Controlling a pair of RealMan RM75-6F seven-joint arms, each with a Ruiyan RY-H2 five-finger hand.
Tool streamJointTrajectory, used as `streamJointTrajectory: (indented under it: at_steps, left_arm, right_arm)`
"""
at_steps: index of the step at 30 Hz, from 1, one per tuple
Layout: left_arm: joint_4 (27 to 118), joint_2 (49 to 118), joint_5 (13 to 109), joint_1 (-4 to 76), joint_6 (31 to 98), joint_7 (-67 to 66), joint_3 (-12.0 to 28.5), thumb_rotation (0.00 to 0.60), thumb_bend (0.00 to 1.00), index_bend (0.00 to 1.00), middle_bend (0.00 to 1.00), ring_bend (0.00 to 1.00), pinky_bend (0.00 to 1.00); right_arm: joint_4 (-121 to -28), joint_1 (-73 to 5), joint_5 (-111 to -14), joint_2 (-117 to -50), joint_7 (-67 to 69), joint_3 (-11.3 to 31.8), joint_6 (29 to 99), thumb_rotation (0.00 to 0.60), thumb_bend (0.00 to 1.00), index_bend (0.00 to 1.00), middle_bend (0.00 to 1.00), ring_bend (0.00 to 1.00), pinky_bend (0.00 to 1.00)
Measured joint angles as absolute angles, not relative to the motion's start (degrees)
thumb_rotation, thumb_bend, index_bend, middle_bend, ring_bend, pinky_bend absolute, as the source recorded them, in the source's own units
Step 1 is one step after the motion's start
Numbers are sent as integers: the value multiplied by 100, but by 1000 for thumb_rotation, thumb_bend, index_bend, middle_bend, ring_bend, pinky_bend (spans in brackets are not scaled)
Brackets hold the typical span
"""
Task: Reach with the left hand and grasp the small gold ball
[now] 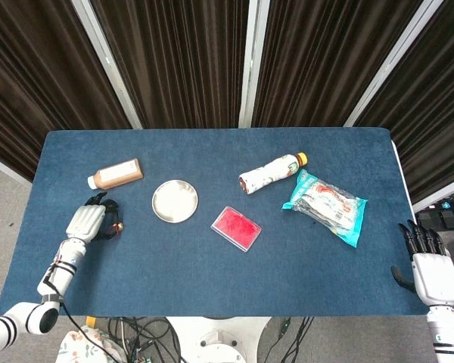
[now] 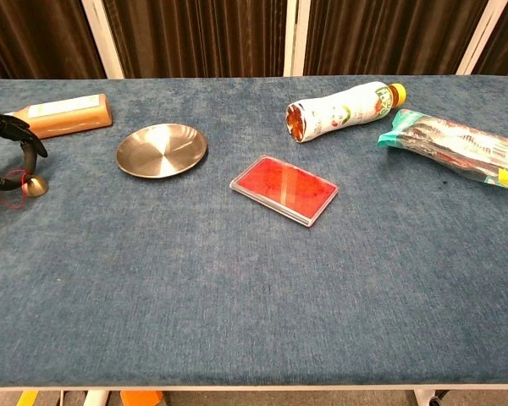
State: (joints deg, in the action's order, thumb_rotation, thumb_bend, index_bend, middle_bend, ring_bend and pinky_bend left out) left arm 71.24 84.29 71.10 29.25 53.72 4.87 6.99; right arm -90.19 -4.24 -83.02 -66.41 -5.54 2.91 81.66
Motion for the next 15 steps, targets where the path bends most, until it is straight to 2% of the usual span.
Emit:
streamJointTrajectory:
  at_steps: [8, 15]
  left_arm:
    - [7389, 8286, 7121, 2891, 5543, 485, 762, 600, 440, 600, 285, 52, 126]
    - [8271, 7721, 7126, 2727, 6294, 554, 1119, 600, 458, 616, 327, 71, 135]
  right_arm:
    - [-9009, -418, -8303, -6643, -541, 299, 8186, 600, 210, 0, 0, 0, 0]
    - [-9004, -420, -8321, -6654, -530, 292, 8187, 600, 211, 0, 0, 0, 0]
